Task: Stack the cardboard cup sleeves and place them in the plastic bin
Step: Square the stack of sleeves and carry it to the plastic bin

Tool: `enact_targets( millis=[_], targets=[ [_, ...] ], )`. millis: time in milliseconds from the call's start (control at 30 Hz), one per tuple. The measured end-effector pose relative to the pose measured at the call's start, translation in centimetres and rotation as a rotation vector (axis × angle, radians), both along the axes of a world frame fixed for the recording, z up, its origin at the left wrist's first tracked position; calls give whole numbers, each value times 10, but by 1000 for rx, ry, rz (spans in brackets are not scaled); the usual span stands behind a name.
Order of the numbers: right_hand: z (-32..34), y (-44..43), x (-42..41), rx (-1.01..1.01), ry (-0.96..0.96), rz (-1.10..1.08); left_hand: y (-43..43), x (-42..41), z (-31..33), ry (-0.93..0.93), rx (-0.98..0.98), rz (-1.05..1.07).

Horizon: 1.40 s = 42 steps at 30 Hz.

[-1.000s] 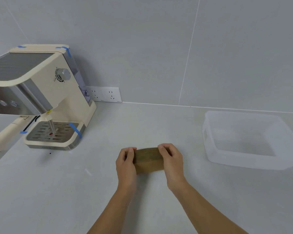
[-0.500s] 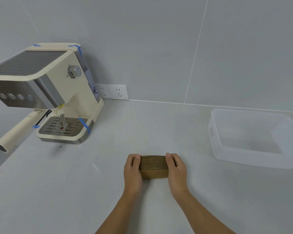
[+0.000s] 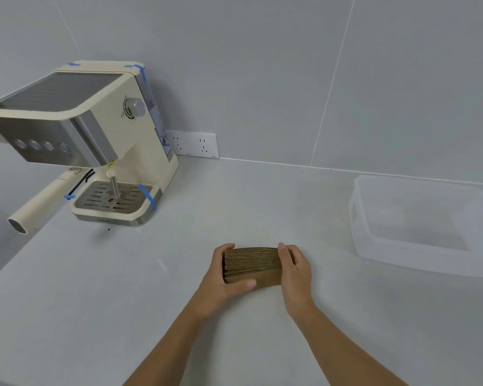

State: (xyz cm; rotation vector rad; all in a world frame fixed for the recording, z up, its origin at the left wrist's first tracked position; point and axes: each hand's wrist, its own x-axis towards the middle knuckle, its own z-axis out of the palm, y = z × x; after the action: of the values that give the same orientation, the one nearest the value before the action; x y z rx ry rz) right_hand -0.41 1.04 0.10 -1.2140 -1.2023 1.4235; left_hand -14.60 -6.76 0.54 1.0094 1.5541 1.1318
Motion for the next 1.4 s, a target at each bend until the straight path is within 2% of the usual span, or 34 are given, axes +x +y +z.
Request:
enact_targets(
  millis=[133, 400, 633, 733, 1167, 1400],
  targets=[
    [-1, 1, 1, -15, -55, 10, -3, -11, 3, 124, 38, -89],
    [1, 3, 9, -19, -71, 112, -2, -14, -1, 143, 66, 29],
    [1, 15, 44, -93, -29, 481, -1, -17, -3, 143, 59, 31],
    [0, 22, 54, -84, -14, 551, -1, -18, -3, 147, 52, 34],
    [-5, 19, 52, -115, 73, 378, -5, -13, -4, 37, 75, 141],
    [18, 26, 62, -66, 172, 313, 2, -1, 23, -20, 163, 168]
  ],
)
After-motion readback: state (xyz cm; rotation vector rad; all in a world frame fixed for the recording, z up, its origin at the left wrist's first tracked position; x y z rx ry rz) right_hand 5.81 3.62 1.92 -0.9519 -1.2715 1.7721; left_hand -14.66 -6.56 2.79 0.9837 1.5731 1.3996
